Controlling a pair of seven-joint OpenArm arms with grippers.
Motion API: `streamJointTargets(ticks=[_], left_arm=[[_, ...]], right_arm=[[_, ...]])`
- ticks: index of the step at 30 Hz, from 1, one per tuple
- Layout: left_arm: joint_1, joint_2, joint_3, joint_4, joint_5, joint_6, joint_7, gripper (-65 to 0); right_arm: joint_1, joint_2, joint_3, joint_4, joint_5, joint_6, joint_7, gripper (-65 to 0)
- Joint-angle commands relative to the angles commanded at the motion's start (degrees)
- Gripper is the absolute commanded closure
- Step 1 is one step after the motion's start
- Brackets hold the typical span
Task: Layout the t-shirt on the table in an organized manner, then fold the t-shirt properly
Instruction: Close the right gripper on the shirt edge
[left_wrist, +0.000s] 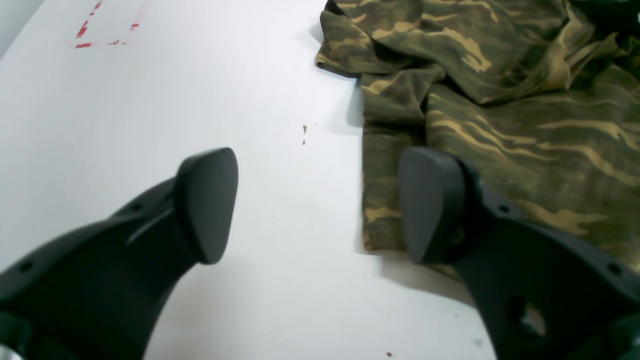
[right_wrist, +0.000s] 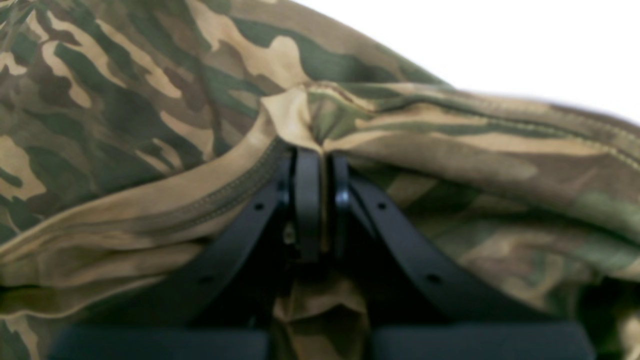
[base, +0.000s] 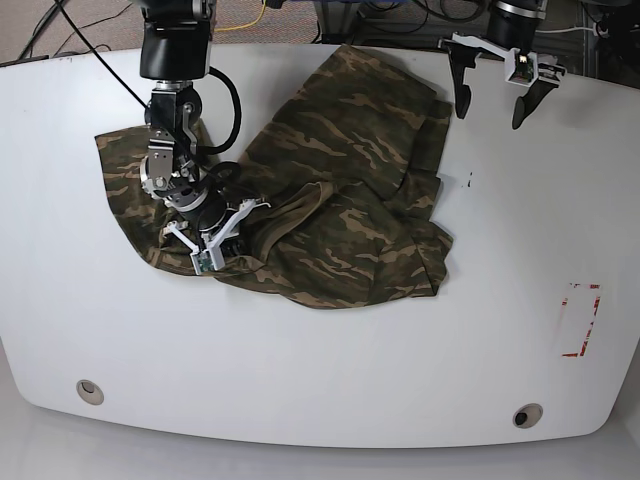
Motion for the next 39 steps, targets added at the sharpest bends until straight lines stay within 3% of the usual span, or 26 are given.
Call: streamJointTargets(ticks=[6,13,22,32,39], left_arm=[[-1.2,0.0,1.9,0.0,-0.3,0.0,8.0,-46.3],[-2.4,0.0,6.3,0.0,-0.3,0.0,14.0,-46.4],[-3.3,0.0,10.5,0.0,-0.3,0.0,14.3,-46.5],[-3.3,0.1,7.5,-0.3,-0.4,0.0,14.3,-46.5],[-5.1,-0.1,3.6,-1.0,-9.7,0.0,16.1,-46.5]], right_arm=[[-4.2,-0.1,0.0,8.7,0.0,-0.18,-1.4,0.0],[-8.0,-0.2,0.0,17.7,0.4,-0.18,-5.3,0.0],[-12.5,-0.2,0.0,27.0,0.2,-0.18,-5.6,0.0],[-16.0,-0.2,0.0,30.2,0.3,0.09,-5.6,0.0],[-16.9,-0.2,0.0,30.2,0.4,0.09,-5.5,0.0]])
